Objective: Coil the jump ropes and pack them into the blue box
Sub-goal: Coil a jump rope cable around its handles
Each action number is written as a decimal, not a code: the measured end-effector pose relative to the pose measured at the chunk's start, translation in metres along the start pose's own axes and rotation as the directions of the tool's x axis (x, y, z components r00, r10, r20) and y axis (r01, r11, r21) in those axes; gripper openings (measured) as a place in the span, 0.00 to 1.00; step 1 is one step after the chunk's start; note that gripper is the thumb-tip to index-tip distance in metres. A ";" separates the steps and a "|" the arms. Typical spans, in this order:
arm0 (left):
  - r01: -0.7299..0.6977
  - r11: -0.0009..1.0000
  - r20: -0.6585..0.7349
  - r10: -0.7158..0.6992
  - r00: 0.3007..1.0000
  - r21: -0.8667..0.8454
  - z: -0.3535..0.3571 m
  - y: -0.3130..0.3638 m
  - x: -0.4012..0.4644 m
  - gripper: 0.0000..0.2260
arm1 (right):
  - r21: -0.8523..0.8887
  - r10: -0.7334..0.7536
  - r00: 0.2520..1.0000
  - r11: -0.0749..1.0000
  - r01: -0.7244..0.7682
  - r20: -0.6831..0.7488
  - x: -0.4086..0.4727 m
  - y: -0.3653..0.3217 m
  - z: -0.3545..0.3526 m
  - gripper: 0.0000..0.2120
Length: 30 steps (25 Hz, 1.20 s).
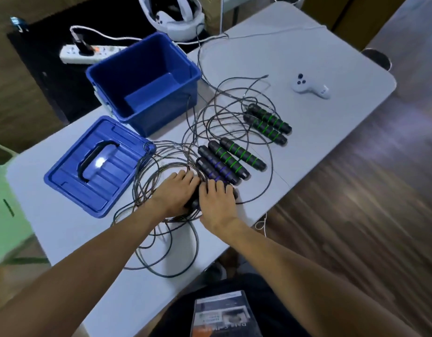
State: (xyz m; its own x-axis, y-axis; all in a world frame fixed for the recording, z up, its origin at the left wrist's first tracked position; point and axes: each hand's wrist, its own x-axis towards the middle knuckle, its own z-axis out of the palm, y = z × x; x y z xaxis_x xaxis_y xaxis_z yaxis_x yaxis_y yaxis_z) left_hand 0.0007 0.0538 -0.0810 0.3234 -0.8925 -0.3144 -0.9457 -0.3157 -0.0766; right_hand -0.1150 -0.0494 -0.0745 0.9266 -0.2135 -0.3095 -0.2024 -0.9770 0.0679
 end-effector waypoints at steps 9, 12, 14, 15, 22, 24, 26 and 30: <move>0.281 0.877 -0.093 -0.342 0.935 -0.391 -0.089 -0.045 -0.009 0.20 | 0.146 -0.140 0.976 0.975 0.165 -0.166 0.052 0.038 -0.099 0.34; 0.334 0.832 -0.174 -0.446 0.878 -0.444 -0.153 -0.091 -0.007 0.25 | 0.016 -0.275 0.895 0.954 0.299 -0.350 0.098 0.056 -0.179 0.36; 0.360 0.830 -0.227 -0.483 0.846 -0.425 -0.194 -0.117 -0.002 0.26 | -0.080 -0.334 0.833 0.939 0.334 -0.442 0.123 0.066 -0.229 0.36; 0.393 0.823 -0.264 -0.520 0.813 -0.411 -0.219 -0.130 0.001 0.24 | -0.119 -0.370 0.791 0.925 0.360 -0.486 0.135 0.072 -0.258 0.35; 0.598 0.681 -0.364 -0.732 0.576 -0.422 -0.366 -0.176 0.031 0.18 | -0.361 -0.528 0.528 0.846 0.392 -0.665 0.188 0.119 -0.415 0.31; 0.625 0.631 -0.364 -0.776 0.516 -0.459 -0.388 -0.178 0.034 0.18 | -0.406 -0.587 0.450 0.801 0.440 -0.672 0.195 0.133 -0.441 0.31; 0.641 0.584 -0.355 -0.812 0.464 -0.498 -0.402 -0.176 0.035 0.18 | -0.396 -0.615 0.415 0.770 0.500 -0.670 0.199 0.142 -0.457 0.30; 0.659 0.553 -0.382 -0.832 0.402 -0.510 -0.422 -0.170 0.035 0.17 | -0.381 -0.636 0.374 0.734 0.562 -0.675 0.205 0.154 -0.471 0.24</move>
State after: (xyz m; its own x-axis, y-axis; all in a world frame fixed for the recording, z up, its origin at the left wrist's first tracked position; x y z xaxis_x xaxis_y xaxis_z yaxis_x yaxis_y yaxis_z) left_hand 0.1863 -0.0600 0.3201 0.9287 -0.2189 0.2994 -0.2936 -0.9271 0.2329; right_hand 0.1928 -0.2429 0.3192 0.6890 0.5421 0.4810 0.4930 -0.8371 0.2372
